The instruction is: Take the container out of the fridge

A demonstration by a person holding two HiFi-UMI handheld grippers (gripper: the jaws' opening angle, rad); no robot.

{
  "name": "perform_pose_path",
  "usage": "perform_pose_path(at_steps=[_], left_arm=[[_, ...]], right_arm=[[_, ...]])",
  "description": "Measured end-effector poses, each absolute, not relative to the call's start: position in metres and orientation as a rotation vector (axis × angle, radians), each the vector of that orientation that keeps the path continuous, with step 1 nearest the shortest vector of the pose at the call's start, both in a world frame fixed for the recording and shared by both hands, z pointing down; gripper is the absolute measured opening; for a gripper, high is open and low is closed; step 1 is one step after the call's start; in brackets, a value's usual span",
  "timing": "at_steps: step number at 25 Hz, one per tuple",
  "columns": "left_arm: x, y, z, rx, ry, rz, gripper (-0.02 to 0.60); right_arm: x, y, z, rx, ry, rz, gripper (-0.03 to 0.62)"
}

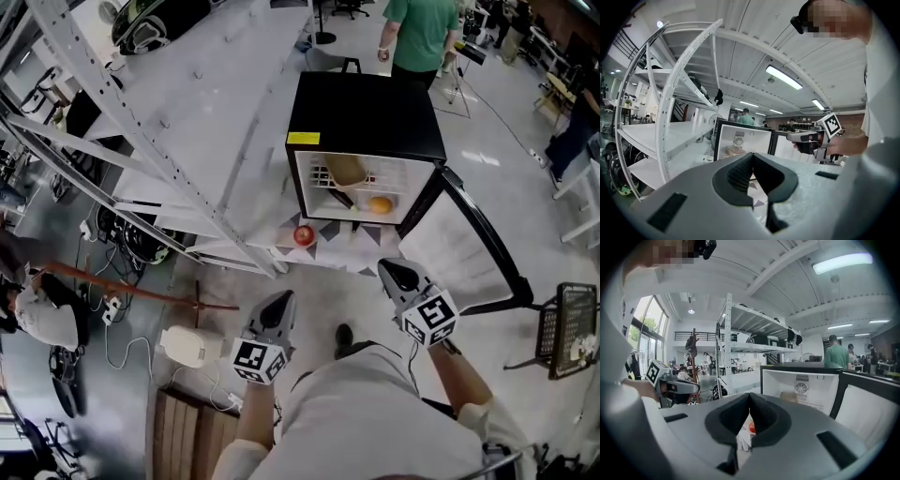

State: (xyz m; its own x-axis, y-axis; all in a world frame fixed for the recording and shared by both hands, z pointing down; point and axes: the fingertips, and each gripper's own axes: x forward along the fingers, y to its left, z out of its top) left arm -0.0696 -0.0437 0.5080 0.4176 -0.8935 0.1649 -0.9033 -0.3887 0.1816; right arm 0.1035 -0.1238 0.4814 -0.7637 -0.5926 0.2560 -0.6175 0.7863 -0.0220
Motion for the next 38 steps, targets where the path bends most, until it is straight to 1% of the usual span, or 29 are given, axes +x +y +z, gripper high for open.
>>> perform_pose_path(at_steps=[10,18,26,36,38], left_arm=[[-0.041,-0.098,0.517,2.402,-1.599,0.056,0.005],[-0.032,-0.120,0.519,2.408,-1.586,0.079,0.005],[-0.031,-0.140,0.522,2.442,-1.519,0.084,0.005],[-0.057,-0.176,0.521,2.513,-1.403,0.089,0.005],[-0.061,-0.181,0.521,2.522,-1.384,0.082,0.005]], right_arm=[[0.119,-0.178,0.505,0.886,-2.748,0.177,0.006],[0.123,-0.200,0.514,0.893,-2.726,0.141,0.008],[0.116,-0.219,0.520,0.943,-2.665,0.054,0.031],[0.088,-0.258,0.533,1.027,-2.530,-0.059,0.089],[0.081,-0.266,0.538,1.027,-2.488,-0.114,0.114]])
